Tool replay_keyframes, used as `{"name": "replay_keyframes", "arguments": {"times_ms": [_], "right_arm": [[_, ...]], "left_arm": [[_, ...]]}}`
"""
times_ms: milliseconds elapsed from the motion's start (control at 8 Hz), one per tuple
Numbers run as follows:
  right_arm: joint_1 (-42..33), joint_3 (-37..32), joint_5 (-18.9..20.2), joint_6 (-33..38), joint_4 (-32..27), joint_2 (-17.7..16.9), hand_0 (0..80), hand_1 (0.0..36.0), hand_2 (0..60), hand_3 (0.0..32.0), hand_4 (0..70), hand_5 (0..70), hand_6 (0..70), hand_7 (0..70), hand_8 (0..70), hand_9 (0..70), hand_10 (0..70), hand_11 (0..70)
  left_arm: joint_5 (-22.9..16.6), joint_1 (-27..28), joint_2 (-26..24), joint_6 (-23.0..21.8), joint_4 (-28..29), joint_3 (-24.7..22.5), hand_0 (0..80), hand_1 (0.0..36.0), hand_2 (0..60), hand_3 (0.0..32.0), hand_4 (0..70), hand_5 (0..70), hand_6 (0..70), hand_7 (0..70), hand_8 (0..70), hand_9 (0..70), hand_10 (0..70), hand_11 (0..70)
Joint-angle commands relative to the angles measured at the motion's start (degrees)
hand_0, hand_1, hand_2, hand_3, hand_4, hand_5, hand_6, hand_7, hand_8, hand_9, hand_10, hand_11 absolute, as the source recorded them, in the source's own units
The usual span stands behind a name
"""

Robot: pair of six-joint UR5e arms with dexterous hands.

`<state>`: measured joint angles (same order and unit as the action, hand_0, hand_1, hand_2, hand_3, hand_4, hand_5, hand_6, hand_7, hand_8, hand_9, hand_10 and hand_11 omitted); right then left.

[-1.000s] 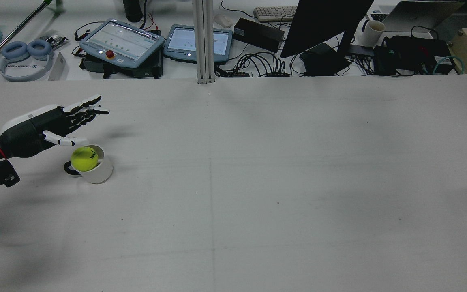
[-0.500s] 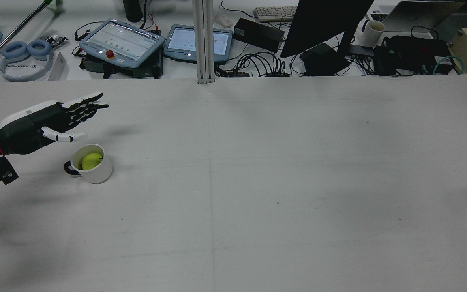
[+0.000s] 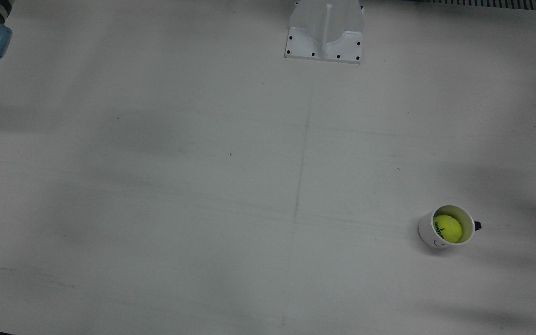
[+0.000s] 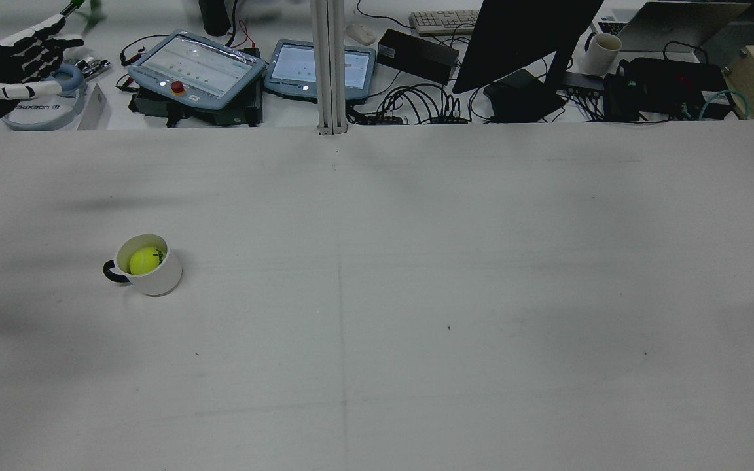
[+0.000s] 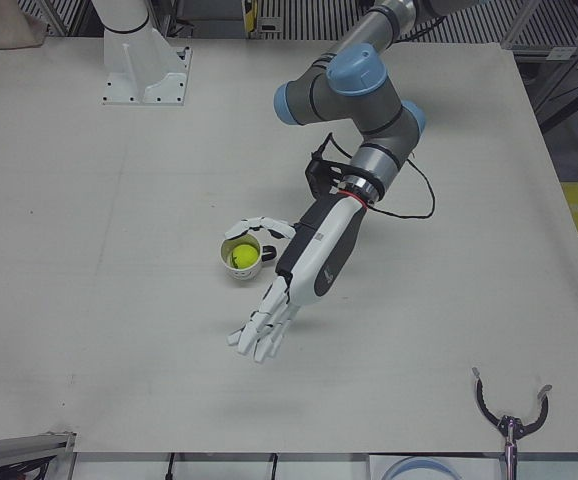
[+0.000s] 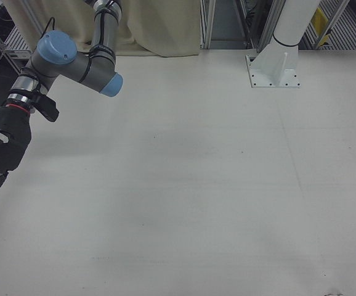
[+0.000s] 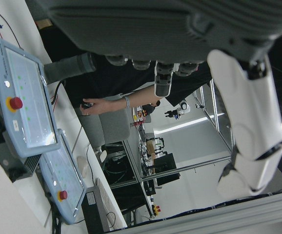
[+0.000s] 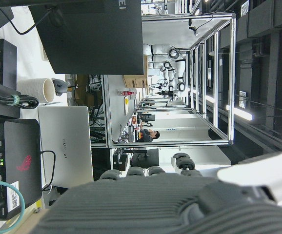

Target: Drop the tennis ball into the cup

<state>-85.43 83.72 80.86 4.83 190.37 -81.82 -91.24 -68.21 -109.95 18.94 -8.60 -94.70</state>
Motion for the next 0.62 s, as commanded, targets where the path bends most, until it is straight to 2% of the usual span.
{"name": "replay_keyframes", "arguments": {"times_ms": [0,125,500], "right_arm": [[0.0,0.1,0.0,0.0,0.0,0.0,0.0,0.0,0.0,0.0,0.0,0.0,0.0,0.0,0.0,0.0,0.0,0.0],[0.0,0.1,0.0,0.0,0.0,0.0,0.0,0.0,0.0,0.0,0.0,0.0,0.0,0.0,0.0,0.0,0.0,0.0],[0.0,0.1,0.0,0.0,0.0,0.0,0.0,0.0,0.0,0.0,0.0,0.0,0.0,0.0,0.0,0.0,0.0,0.0]], "left_arm": [[0.3,-10.7,-1.9,0.0,-3.1,5.0,47.1,22.4,30.6,0.0,0.0,3.8,6.6,17.4,0.7,2.0,0.0,0.0],[0.2,-12.7,-1.9,0.0,-3.4,5.2,47.8,24.1,27.5,0.0,0.0,1.5,0.3,19.8,0.0,2.5,0.0,0.0],[0.2,-14.1,-1.1,-0.6,-4.3,4.2,47.9,23.9,27.8,0.0,0.0,2.5,1.7,20.5,0.0,2.7,0.0,0.0]]}}
